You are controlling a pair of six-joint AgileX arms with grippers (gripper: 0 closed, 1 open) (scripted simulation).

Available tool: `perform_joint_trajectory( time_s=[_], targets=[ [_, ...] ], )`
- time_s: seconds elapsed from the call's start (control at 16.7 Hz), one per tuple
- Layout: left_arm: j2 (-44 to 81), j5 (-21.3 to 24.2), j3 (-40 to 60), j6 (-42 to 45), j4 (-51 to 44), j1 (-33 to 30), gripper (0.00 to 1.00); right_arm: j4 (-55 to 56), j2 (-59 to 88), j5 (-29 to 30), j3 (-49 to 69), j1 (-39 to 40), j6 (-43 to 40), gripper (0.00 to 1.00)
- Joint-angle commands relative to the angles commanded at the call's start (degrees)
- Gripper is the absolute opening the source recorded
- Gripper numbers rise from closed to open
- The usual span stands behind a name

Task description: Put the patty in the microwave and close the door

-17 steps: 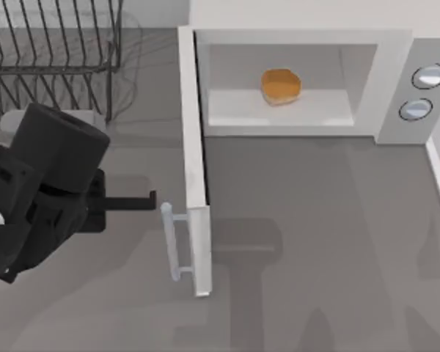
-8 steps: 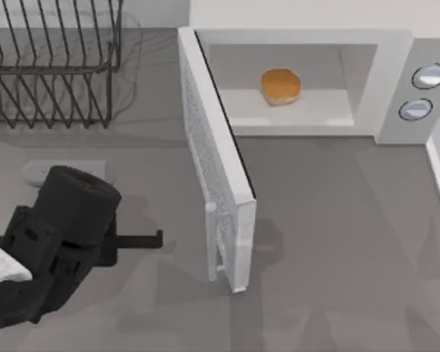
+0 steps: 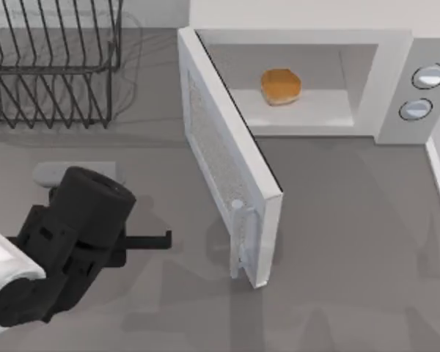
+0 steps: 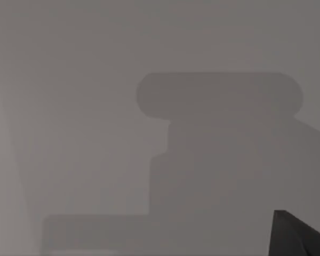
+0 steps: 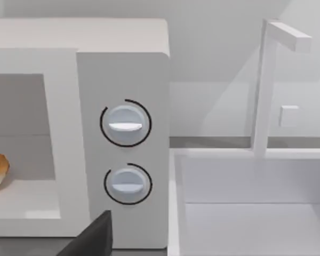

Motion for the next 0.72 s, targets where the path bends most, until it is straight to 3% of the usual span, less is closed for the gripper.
perform_joint_trajectory(
  time_s=[0.48,0.72],
  targets=[
    [14.9,-8.2,13.4,-13.2,-5.0,-14.3,0.00,0.0,0.0,0.0,0.0,0.0,0.0,1.00],
    [16.1,-8.9,14.4,-14.2,-5.3,-15.4,0.00,0.0,0.0,0.0,0.0,0.0,0.0,1.00]
  ],
)
